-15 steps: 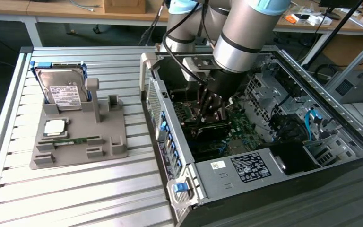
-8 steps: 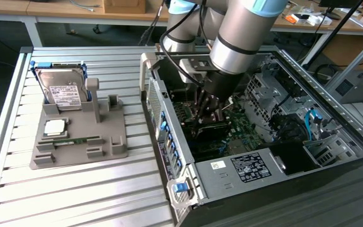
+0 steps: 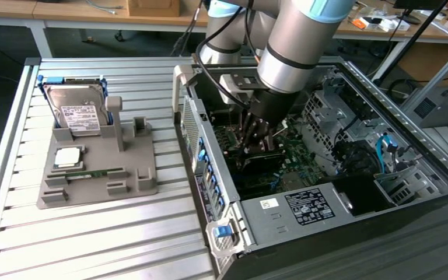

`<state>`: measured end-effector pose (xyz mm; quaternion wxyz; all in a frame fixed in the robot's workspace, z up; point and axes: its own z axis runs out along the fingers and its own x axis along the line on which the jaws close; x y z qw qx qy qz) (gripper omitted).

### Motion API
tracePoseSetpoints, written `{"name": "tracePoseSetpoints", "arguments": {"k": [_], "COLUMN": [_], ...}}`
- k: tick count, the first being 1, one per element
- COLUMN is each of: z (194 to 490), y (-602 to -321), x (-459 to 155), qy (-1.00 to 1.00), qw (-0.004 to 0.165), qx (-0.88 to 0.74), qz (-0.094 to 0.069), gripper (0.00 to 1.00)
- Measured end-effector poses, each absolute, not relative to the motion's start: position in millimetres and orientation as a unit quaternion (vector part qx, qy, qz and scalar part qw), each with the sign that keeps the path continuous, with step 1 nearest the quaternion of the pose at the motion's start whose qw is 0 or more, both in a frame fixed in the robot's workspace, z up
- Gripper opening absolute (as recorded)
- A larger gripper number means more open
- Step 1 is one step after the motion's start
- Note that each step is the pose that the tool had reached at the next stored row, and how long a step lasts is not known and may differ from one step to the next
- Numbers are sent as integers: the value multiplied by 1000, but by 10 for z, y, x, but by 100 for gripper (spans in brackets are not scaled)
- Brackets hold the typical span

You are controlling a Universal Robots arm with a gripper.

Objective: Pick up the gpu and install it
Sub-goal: 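Press down on the gpu until it lock into place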

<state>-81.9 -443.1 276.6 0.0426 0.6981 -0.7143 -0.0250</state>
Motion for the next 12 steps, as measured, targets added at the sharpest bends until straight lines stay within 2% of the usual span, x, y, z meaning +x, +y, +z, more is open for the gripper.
{"name": "tracePoseSetpoints", "arguments": {"k": [12], "z": [2748], "y": [-4459], "x": [-825], "qy": [-714], "qw": [43], "qx": [698], "qz": [-25], "gripper": [11]}}
